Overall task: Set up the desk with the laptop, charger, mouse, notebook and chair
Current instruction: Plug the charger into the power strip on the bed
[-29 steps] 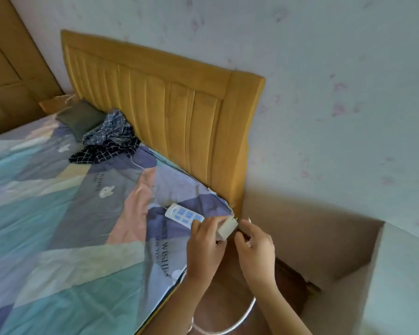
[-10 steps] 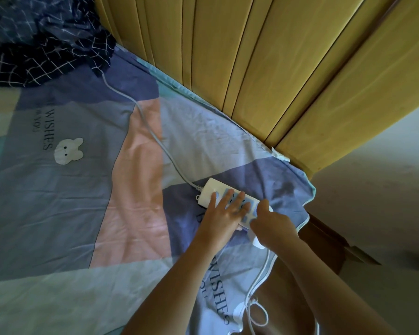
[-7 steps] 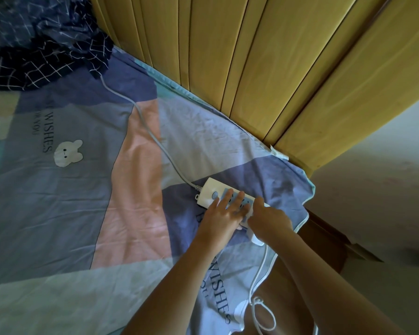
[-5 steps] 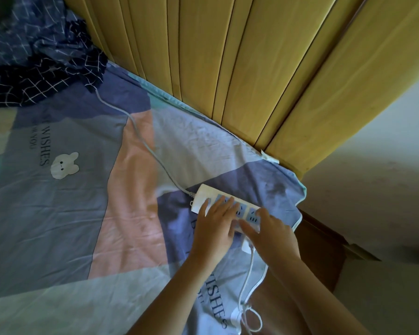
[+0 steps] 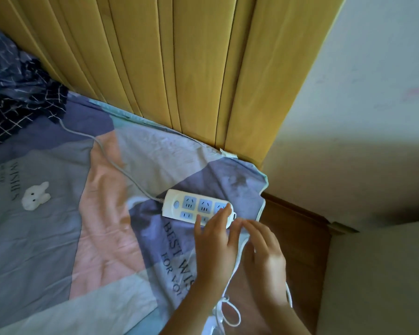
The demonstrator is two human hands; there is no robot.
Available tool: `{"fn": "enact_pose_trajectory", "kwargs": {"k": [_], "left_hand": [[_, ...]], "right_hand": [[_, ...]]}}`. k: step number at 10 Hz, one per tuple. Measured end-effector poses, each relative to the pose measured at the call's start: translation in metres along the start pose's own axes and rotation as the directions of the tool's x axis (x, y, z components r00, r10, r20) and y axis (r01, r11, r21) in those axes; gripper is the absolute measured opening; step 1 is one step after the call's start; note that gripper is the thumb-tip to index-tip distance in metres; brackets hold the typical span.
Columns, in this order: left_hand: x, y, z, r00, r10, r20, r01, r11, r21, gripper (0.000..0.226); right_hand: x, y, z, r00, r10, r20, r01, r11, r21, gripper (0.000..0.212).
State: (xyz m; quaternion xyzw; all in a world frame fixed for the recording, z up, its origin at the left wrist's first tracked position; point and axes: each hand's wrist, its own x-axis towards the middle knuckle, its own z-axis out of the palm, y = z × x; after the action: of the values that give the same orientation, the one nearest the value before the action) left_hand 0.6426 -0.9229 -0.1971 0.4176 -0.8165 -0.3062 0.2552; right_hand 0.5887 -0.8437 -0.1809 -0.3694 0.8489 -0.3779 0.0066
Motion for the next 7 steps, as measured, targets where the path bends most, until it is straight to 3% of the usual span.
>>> {"fn": "enact_pose_trajectory", "kwargs": {"k": [1,2,3,4,5,6,7], "left_hand": [[-0.007,0.026,0.001,0.997,-0.075,0.035,0.08,0.98,-0.18,0.055],[-0.01,0.054,0.002,0.936,-0.207,0.287,0.311,0.867,-0.389,0.028],[-0.012,0.085,0.009,0.869,-0.214,0.446,0.451,0.712,-0.538,0.025],[-0.014,0.112,0.019,0.856,-0.174,0.486,0.476,0.631,-0.613,0.026],[-0.019,0.158,0.022,0.902,-0.032,0.431,0.302,0.762,-0.573,0.038],[-0.03,0.196,0.031,0.918,0.077,0.389,0.173,0.804,-0.568,0.033],[-0.048,0.236,0.049,0.916,0.311,0.252,-0.15,0.85,-0.504,0.025]], "right_hand": [[-0.003,0.008,-0.018,1.0,-0.024,-0.02,0.024,1.0,-0.015,0.038],[-0.005,0.013,-0.04,0.998,-0.056,-0.032,0.055,0.998,-0.029,0.039],[-0.004,0.019,-0.064,0.995,-0.083,-0.048,0.08,0.995,-0.063,0.04],[-0.004,0.031,-0.094,0.994,-0.094,-0.058,0.089,0.993,-0.081,0.04],[-0.004,0.044,-0.131,0.993,-0.102,-0.058,0.093,0.985,-0.143,0.047],[-0.01,0.054,-0.178,0.986,-0.113,-0.126,0.079,0.965,-0.249,0.047],[-0.022,0.068,-0.235,0.979,-0.111,-0.169,0.035,0.917,-0.398,0.048]]}}
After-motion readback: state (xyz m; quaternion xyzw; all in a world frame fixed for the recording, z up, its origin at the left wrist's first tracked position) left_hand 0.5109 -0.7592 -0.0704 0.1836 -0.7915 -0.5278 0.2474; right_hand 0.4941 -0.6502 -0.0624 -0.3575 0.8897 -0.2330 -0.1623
